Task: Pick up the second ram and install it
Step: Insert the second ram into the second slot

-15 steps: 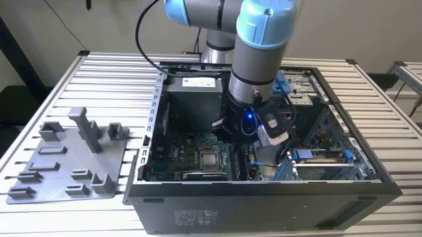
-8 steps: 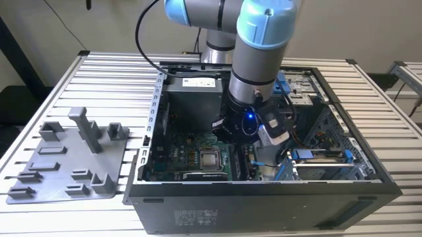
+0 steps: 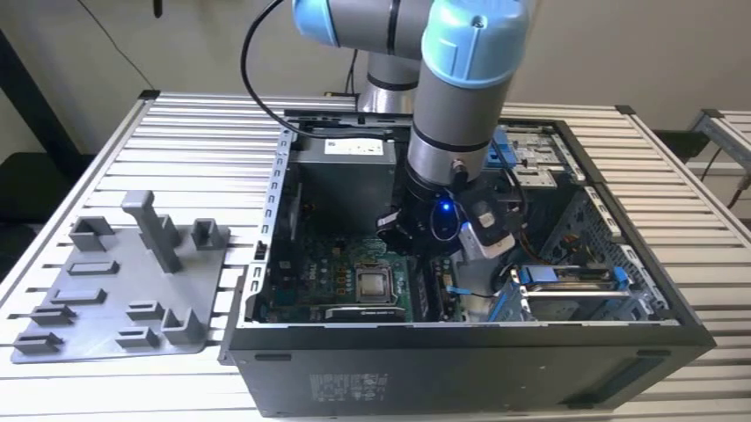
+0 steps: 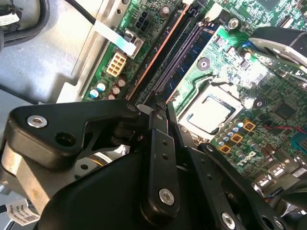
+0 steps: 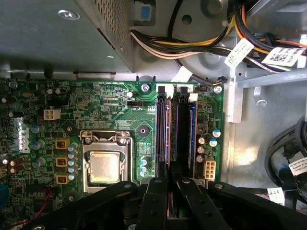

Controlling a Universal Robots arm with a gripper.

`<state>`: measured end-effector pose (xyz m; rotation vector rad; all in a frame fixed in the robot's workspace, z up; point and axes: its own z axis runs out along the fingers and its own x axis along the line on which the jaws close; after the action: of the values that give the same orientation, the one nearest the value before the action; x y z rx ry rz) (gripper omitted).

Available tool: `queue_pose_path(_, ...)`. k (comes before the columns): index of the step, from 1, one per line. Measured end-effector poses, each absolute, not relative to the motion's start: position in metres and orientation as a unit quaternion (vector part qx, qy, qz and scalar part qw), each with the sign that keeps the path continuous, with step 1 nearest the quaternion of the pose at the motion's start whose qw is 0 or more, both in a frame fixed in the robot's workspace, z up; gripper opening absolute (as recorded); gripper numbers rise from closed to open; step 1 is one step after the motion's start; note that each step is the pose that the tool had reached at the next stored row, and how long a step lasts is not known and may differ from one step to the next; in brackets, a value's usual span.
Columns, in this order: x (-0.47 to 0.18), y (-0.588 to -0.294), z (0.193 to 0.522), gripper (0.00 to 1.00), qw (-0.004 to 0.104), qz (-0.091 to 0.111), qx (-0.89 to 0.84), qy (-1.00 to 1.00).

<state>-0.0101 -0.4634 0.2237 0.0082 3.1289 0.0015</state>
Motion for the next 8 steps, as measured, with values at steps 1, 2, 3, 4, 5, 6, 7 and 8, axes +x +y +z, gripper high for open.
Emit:
queue_pose_path(1,-0.0101,-0.4635,0.2236,0.14,0.006,0.001,0.003,1.0)
queue_pose_path(2,-0.0101,-0.4636,0.2236,0.14,0.006,0.001,0.004,1.0)
queue_pose_path(3,-0.0101,-0.4636,0.2235,0.14,0.006,0.0,0.005,1.0)
queue_pose_path(4,-0.0101,-0.4637,0.2234,0.14,0.006,0.0,0.006,1.0)
queue_pose_path(5,-0.01,-0.4637,0.2233,0.14,0.006,0.0,0.008,1.0)
queue_pose_path(6,-0.01,-0.4638,0.223,0.14,0.006,0.001,0.009,1.0)
queue_pose_path(7,-0.0101,-0.4638,0.2228,0.14,0.006,0.0,0.012,1.0)
queue_pose_path(8,-0.01,-0.4638,0.2224,0.14,0.006,0.0,0.014,1.0)
